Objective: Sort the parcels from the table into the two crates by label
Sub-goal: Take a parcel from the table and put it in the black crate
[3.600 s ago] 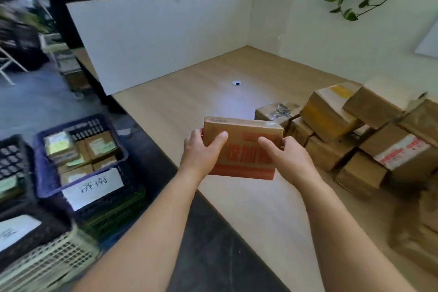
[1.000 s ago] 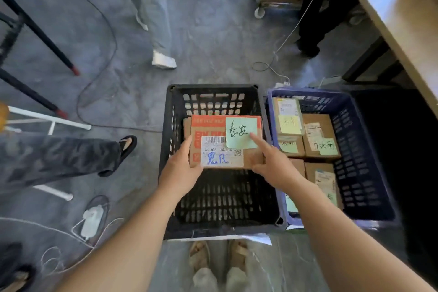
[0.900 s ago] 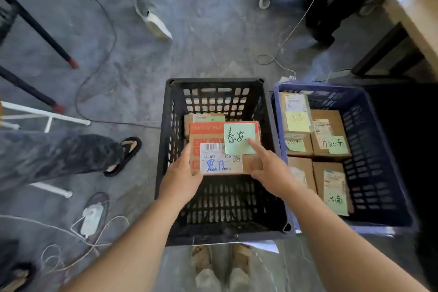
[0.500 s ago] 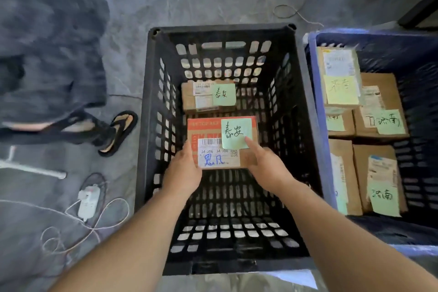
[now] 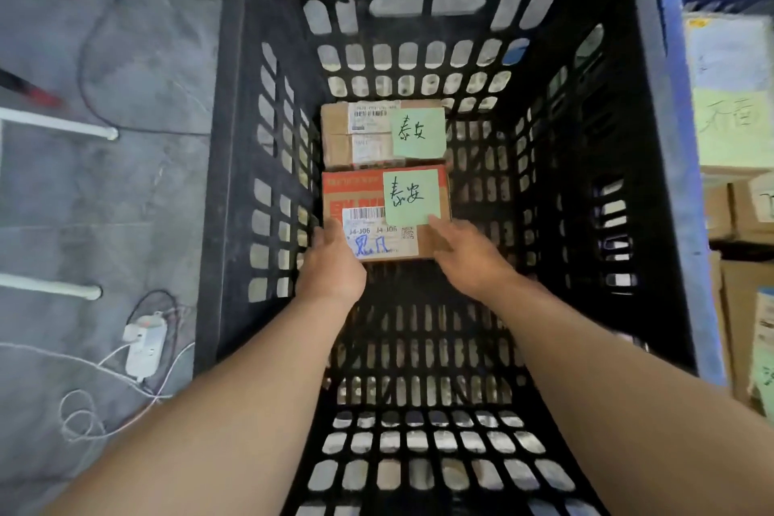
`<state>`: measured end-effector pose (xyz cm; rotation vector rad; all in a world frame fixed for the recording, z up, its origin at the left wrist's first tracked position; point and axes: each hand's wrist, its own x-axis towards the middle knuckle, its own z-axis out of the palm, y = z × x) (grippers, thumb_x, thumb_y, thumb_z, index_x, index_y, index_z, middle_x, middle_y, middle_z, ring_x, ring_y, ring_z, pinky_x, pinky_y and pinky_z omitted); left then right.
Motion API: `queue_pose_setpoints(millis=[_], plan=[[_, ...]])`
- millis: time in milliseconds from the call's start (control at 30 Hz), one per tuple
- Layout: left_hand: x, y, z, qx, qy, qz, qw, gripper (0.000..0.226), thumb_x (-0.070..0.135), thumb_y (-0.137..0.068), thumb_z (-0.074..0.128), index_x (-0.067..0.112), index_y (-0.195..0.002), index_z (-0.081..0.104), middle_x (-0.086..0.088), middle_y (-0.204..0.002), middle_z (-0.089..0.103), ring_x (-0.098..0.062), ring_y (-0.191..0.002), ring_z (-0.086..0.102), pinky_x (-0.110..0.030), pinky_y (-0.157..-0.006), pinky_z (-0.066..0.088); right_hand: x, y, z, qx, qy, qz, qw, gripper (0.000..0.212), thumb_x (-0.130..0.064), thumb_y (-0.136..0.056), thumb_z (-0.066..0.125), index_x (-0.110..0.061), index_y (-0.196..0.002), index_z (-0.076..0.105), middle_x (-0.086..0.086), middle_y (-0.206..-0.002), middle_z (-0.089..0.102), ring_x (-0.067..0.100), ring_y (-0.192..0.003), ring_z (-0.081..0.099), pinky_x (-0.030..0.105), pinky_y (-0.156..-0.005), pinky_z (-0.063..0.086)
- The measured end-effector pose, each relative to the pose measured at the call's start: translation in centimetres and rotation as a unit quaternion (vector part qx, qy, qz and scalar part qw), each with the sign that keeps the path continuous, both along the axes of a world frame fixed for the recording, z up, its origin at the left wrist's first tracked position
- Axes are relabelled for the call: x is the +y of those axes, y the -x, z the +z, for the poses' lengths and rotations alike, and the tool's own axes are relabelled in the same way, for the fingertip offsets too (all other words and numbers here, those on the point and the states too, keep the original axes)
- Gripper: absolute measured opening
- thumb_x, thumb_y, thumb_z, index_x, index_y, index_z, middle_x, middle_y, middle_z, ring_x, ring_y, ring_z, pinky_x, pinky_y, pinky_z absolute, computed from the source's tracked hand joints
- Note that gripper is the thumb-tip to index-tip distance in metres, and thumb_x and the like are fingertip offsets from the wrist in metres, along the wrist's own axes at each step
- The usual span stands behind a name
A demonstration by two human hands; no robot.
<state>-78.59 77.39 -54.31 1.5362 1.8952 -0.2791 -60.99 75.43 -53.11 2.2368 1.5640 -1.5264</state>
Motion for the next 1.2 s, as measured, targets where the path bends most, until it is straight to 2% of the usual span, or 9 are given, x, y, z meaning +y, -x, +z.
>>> queue_pose_setpoints(millis=[167,233,300,400,567,733,933,1067,1200], plan=[[-0.4,-0.5,1.6,0.009,0.012,-0.020,1.000,0.071,0.006,-0.092,0.050,0.014,-0.152,0.014,-0.013,-0.156,0.014,-0.032,-0.136,0.033,-0.042,-0.106,0.040,0.1,0.1,0.4,0.016,0.021,0.036,0.999,0.058,-0.012,-0.102,0.039,-0.029,-0.154,0.018,0.002,-0.162,0.009,0.024,-0.148,0.015,0.036,-0.119,0.017],[-0.7,-0.7,3.0,0.026,0.005,-0.060,0.998,0.073,0.010,-0.094,0.047,0.017,-0.155,0.007,-0.014,-0.161,-0.003,-0.031,-0.148,0.008,-0.043,-0.118,0.024,0.1,0.2,1.2,0.000,0.046,0.053,0.998,0.064,-0.010,-0.101,0.040,-0.033,-0.154,0.012,0.003,-0.163,-0.003,0.027,-0.149,0.009,0.038,-0.118,0.017],[-1.0,-0.7,4.5,0.032,-0.014,-0.090,0.995,0.074,0.012,-0.096,0.046,0.018,-0.156,0.004,-0.010,-0.162,-0.011,-0.028,-0.150,-0.003,-0.044,-0.121,0.015,-0.1,0.3,2.5,-0.015,0.064,0.054,0.996,0.070,-0.008,-0.099,0.042,-0.036,-0.154,0.009,0.003,-0.163,-0.009,0.030,-0.149,0.007,0.042,-0.119,0.022],[-1.7,-0.5,7.2,0.027,-0.032,-0.112,0.993,0.070,0.015,-0.098,0.045,0.020,-0.156,0.007,-0.006,-0.163,-0.008,-0.026,-0.150,0.002,-0.044,-0.121,0.019,-1.5,0.0,5.5,-0.026,0.048,0.046,0.997,0.070,-0.008,-0.097,0.046,-0.034,-0.154,0.014,0.004,-0.163,-0.005,0.029,-0.148,0.011,0.044,-0.116,0.029],[-5.4,-1.9,14.8,0.034,-0.044,-0.141,0.988,0.067,0.032,-0.102,0.040,0.019,-0.156,0.004,-0.010,-0.163,-0.008,-0.027,-0.150,-0.001,-0.041,-0.122,0.009,-6.3,-1.3,13.0,-0.073,-0.031,0.033,0.996,0.053,-0.018,-0.100,0.045,-0.022,-0.151,0.029,0.006,-0.161,0.013,0.025,-0.147,0.018,0.038,-0.113,0.032],[-10.4,-4.4,22.9,0.027,-0.062,-0.181,0.981,0.068,0.038,-0.102,0.038,0.020,-0.156,0.000,-0.010,-0.163,-0.011,-0.027,-0.150,-0.005,-0.041,-0.121,0.002,-10.6,-2.9,21.3,-0.122,-0.108,-0.036,0.986,0.043,-0.021,-0.101,0.040,-0.018,-0.143,0.044,0.000,-0.149,0.036,0.020,-0.134,0.039,0.037,-0.101,0.044],[-14.4,-6.0,29.7,0.034,-0.117,-0.213,0.969,0.069,0.048,-0.101,0.032,0.020,-0.156,0.000,-0.012,-0.162,-0.014,-0.028,-0.150,-0.010,-0.048,-0.121,-0.001,-15.1,-4.1,29.4,-0.153,-0.200,-0.102,0.962,0.038,-0.023,-0.099,0.044,-0.019,-0.137,0.050,0.000,-0.137,0.047,0.018,-0.120,0.050,0.031,-0.092,0.044],[-16.9,-6.8,32.7,0.041,-0.129,-0.230,0.964,0.074,0.058,-0.099,0.025,0.020,-0.156,-0.005,-0.012,-0.161,-0.019,-0.029,-0.149,-0.013,-0.050,-0.119,-0.004,-19.3,-4.5,32.7,-0.190,-0.220,-0.116,0.950,0.040,-0.025,-0.098,0.047,-0.017,-0.137,0.050,0.002,-0.140,0.047,0.021,-0.124,0.046,0.034,-0.098,0.044],[-18.8,-6.9,35.2,0.038,-0.162,-0.310,0.936,0.077,0.065,-0.097,0.018,0.022,-0.155,-0.008,-0.011,-0.160,-0.021,-0.029,-0.148,-0.017,-0.052,-0.117,-0.008,-23.2,-4.6,35.7,-0.237,-0.228,-0.115,0.937,0.050,-0.036,-0.098,0.050,-0.021,-0.145,0.041,0.001,-0.152,0.037,0.021,-0.137,0.035,0.036,-0.112,0.031]])
